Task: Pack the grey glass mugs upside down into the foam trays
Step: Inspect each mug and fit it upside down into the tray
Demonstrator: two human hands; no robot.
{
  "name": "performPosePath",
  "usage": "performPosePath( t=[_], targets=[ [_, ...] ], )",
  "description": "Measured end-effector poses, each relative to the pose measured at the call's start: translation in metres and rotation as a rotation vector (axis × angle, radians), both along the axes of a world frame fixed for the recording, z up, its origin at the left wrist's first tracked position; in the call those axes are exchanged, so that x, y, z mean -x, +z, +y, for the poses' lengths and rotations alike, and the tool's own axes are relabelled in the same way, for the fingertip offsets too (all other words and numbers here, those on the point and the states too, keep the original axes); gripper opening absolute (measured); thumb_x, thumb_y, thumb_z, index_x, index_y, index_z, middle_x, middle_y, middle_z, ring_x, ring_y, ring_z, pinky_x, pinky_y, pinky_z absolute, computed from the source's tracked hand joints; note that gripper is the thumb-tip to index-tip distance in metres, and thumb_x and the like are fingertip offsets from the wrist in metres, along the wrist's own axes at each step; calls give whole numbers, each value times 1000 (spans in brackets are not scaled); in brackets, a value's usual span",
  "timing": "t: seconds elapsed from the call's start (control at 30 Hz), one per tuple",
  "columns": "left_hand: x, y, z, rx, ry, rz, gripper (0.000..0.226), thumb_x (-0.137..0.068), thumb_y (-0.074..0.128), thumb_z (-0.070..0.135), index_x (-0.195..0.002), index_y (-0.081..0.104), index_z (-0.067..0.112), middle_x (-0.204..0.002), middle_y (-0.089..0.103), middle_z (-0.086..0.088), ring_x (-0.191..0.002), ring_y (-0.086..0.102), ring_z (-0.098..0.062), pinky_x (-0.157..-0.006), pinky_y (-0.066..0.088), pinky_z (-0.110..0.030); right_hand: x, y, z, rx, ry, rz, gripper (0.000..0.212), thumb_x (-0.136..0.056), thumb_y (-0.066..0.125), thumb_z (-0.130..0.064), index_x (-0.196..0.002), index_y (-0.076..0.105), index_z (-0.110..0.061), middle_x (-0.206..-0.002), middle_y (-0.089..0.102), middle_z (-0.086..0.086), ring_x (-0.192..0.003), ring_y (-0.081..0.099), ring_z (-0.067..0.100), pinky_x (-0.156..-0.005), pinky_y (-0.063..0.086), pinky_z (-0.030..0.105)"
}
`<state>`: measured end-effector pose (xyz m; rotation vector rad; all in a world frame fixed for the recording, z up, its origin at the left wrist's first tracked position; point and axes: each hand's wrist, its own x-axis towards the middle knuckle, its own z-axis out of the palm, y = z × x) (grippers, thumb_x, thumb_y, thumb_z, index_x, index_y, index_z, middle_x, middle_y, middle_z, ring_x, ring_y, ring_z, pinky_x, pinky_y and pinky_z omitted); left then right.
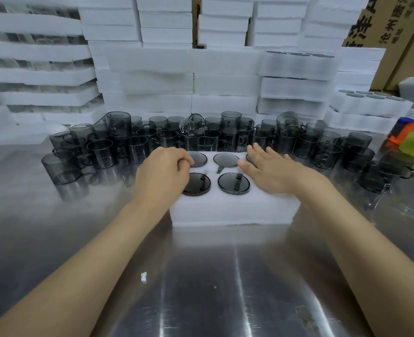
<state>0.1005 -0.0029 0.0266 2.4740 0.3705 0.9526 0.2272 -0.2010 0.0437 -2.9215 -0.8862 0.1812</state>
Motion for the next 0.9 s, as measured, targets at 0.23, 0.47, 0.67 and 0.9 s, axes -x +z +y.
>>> performPosePath(
  t=[0.23,0.47,0.67,0.9],
  targets=[
    [-5,-6,10,260,13,-203,28,-86,49,7,-91,69,27,-88,65,16,-83,59,-9,-79,50,-32,-5,-9,-14,-432,142,113,48,-105,20,-42,-152,22,-30,-152,12,-23,-140,6,-3,-111,2,17],
    [-10,-26,62,242,272,-144,35,-86,47,5,-116,61,18,-121,49,-2,-88,59,-24,-74,42,-31,-14,-14,-16,-1086,-109,391,31,-100,47,-16,-127,58,-26,-139,53,-3,-128,44,9,-111,26,25],
    [-19,-33,57,5,143,-45,31,-86,50,9,-114,60,17,-120,46,1,-86,57,-23,-72,48,-39,-24,-16,-14,-1056,-124,492,34,-98,45,-9,-115,60,-35,-135,57,0,-129,47,16,-114,28,30],
    [-37,-32,52,-202,127,-19,34,-85,53,0,-119,59,2,-124,49,-16,-112,46,-36,-90,44,-49,-27,-23,-4,-1111,-141,377,34,-97,45,-4,-114,64,-26,-120,62,-1,-113,50,8,-97,33,19]
  ],
)
